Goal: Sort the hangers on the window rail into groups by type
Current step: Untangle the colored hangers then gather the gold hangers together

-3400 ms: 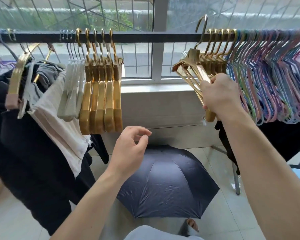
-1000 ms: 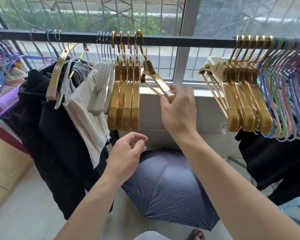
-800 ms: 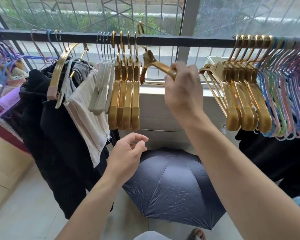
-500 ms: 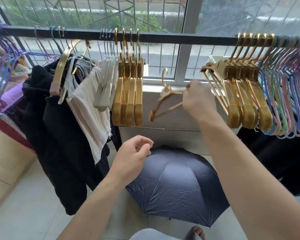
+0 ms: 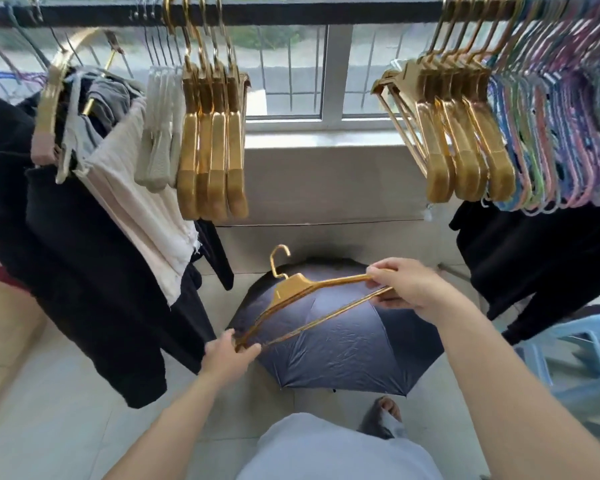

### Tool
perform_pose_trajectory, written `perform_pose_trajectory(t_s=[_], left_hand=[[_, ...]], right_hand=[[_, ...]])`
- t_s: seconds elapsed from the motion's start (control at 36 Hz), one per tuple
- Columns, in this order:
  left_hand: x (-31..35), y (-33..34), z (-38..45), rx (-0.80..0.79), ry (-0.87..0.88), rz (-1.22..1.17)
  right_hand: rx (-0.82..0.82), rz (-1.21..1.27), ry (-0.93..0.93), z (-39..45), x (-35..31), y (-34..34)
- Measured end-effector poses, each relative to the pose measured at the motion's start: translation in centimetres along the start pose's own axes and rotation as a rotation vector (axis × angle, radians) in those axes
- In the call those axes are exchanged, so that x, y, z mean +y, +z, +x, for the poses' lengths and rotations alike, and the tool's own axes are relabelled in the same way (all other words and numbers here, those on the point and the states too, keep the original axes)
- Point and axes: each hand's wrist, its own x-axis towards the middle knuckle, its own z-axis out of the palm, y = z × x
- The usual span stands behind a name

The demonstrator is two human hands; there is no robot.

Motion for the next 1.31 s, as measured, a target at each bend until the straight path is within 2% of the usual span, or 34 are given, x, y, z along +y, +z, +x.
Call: perform_pose_trajectory(t_s=[0.14,0.25,0.31,0.36,0.44,0.5,0.72,0.83,0.92,0.97,1.06,1.17,1.22,1.31], left_hand=[[-1.5,-1.8,0.2,0.051,0.015,-0.046],[-1.1,-2.9,-0.7,-0.121,-0.011,-0.038],[-0.5,-3.1,-1.1,-0.173,-0.074,-0.062],[0.3,-3.4,-1.5,-0.159,-0.129,-0.093],[1.0,-3.1,-1.8,-0.148,-0.071,-0.236],[1.6,-2.7,-2.3,-0.12,-0.004,-0.28],[5.4,-2.6,-4.7,0.037,0.195,-0.33],[7.8,-2.5,-5.8,-0.042,0.322,-0.472],[10.3,-2.0,-6.6,-0.087,0.488,-0.448],[11.4,-1.3,-7.0,-0.136,0.589,-0.48],[12.1,-1.1,-7.6,-0.237,0.697,-0.48],[12.4,-1.8,-8.3,-0.315,0.776,-0.489],[12.6,-2.2,-8.6,-0.302,0.795,-0.56],[12.7,-2.9,-8.8,-0.214,0.797,-0.554]], right_hand=[[-0.184,0.118,-0.011,-0.3,1.5,-1.9],[-0.194,0.213,-0.015,0.3,3.4,-3.5],[-0.146,0.271,0.043,1.2,4.5,-3.8],[-0.022,0.409,0.133,2.2,5.8,-3.3],[0.254,0.519,0.252,3.7,7.8,-1.7],[0.304,0.438,0.3,3.7,8.5,0.0],[0.015,0.258,0.302,0.5,4.9,6.7],[-0.212,0.263,0.162,-0.9,1.5,9.1],[-0.32,0.279,0.034,-1.9,-2.0,10.6],[-0.284,0.242,-0.025,-2.2,-3.6,11.6],[-0.145,0.183,-0.085,-2.3,-4.6,11.5],[0.025,0.099,-0.152,-2.5,-5.1,9.2],[0.077,0.052,-0.181,-2.6,-5.6,8.0],[0.126,0.139,-0.189,-3.1,-6.6,6.3]])
